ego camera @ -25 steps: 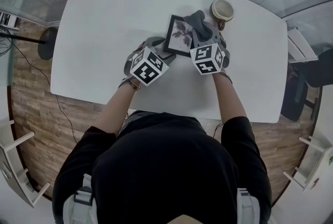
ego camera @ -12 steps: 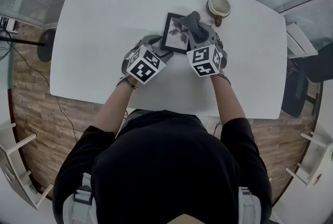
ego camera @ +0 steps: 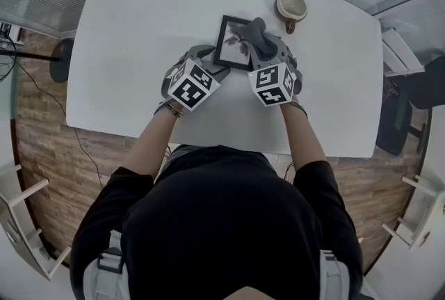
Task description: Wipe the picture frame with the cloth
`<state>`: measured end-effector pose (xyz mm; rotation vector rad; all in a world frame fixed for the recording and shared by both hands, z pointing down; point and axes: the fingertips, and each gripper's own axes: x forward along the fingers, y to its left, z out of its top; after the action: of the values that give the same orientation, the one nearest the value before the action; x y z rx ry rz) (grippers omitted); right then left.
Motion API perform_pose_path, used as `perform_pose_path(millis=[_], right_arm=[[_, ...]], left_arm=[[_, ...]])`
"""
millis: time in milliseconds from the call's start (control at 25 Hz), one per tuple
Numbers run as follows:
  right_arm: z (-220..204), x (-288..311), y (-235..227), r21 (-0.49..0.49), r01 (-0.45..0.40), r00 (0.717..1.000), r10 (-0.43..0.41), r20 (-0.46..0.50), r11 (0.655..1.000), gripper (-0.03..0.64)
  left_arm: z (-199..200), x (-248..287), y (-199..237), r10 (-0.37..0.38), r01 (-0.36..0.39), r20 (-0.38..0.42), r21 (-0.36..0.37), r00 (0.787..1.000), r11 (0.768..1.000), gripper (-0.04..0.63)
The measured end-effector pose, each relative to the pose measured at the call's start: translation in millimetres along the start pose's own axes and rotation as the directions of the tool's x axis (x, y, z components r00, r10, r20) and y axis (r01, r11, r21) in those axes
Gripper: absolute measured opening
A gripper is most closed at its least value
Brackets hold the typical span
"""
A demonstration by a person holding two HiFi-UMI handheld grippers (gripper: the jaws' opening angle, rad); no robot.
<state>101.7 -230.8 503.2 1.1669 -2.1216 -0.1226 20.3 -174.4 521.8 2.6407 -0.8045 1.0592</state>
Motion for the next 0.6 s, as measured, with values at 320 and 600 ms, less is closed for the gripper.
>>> perform_pose_path(millis=[320,600], right_arm=[[-1.6,-7.1,7.7,0.006,-0.010,1.000,0.010,-0.003,1.000,0.117],[-3.2,-13.8,14.2,0.009,-0.014,1.000,0.014,0.002,1.000,0.117]], left_arm=[[-0.2,-0.1,0.6,0.002,-0.002,0.004,0.003,1.000,1.000,0.293],[-0.1,-0.1,1.0,0.004,-0.004,0.004,0.003,1.000,1.000,0.293]])
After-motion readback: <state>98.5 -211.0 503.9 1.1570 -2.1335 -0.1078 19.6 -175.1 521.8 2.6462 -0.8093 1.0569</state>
